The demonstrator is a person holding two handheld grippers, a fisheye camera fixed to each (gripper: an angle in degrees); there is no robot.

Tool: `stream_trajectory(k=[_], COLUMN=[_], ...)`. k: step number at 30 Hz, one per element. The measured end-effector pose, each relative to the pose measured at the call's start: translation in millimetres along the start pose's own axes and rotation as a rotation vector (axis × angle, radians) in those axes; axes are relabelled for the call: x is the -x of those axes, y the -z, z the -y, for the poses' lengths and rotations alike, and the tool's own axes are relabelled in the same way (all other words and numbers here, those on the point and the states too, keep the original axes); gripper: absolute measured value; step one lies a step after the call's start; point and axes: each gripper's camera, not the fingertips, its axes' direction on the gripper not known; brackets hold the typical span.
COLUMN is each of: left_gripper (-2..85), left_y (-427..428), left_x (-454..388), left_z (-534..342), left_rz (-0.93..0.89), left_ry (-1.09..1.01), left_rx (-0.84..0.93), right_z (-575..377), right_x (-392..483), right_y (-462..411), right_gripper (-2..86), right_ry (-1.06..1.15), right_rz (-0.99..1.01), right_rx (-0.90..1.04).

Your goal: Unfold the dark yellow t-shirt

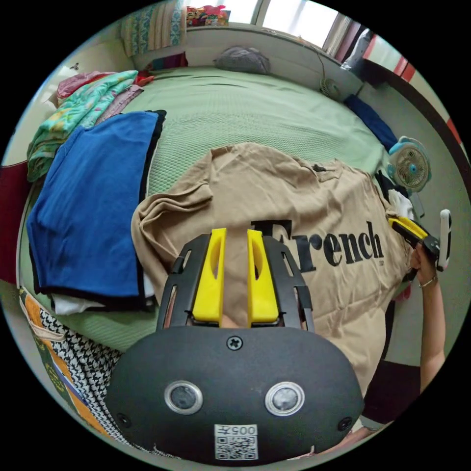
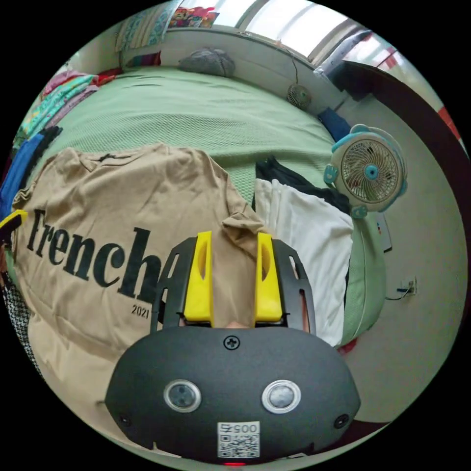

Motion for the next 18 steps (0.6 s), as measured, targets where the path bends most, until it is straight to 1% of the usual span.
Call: stream_trajectory(k=[1,2,3,5,6,8,9,11,12,14,15,16,18], left_gripper=[6.8,6.3,5.6,5.2,5.2,5.1,5.1,4.6,4.2,3.6,3.4,3.1,2.5], left_y=[-0.8,-1.3,-2.6,-3.9,-3.8,-2.2,-0.7,-0.2,0.6,7.5,15.2,24.0,37.4], left_x=[2.3,3.7,5.8,8.6,11.3,16.8,22.4,34.0,41.0,46.3,45.9,41.8,31.5], left_z=[3.6,5.4,8.9,13.4,16.1,18.9,19.3,17.9,15.5,7.9,0.0,-9.3,-25.6], left_rz=[-0.003,-0.006,-0.022,-0.026,-0.013,0.016,0.037,0.063,0.064,0.047,0.034,0.022,0.018], left_ry=[0.006,0.011,0.009,0.001,0.001,0.000,0.011,0.054,0.082,0.101,0.104,0.087,0.062], left_rx=[-0.002,0.002,0.010,0.005,-0.004,-0.030,-0.044,-0.035,-0.015,-0.011,-0.020,-0.027,-0.034], right_z=[3.2,5.8,7.1,12.2,13.4,15.5,15.2,10.3,7.7,-11.6,-18.1,-30.3,-47.0], right_x=[2.9,4.4,2.8,-20.9,-29.8,-71.2,-81.2,-115.5,-122.6,-148.2,-152.4,-154.4,-144.8], right_y=[-7.1,-12.0,-12.3,-1.4,2.1,11.0,10.2,-9.7,-16.3,-30.7,-28.2,-16.0,9.3], right_gripper=[7.0,3.0,2.1,-0.5,-0.9,-1.2,-1.3,-1.3,-1.2,-1.0,-1.0,-1.0,-0.9], right_ry=[0.010,0.035,0.033,-0.077,-0.117,-0.267,-0.296,-0.416,-0.445,-0.573,-0.598,-0.597,-0.559], right_rz=[-0.042,-0.034,-0.022,0.055,0.078,0.176,0.200,0.248,0.246,0.293,0.308,0.334,0.315], right_rx=[0.002,0.007,0.004,-0.049,-0.060,-0.091,-0.091,-0.011,0.018,0.098,0.091,0.043,-0.007])
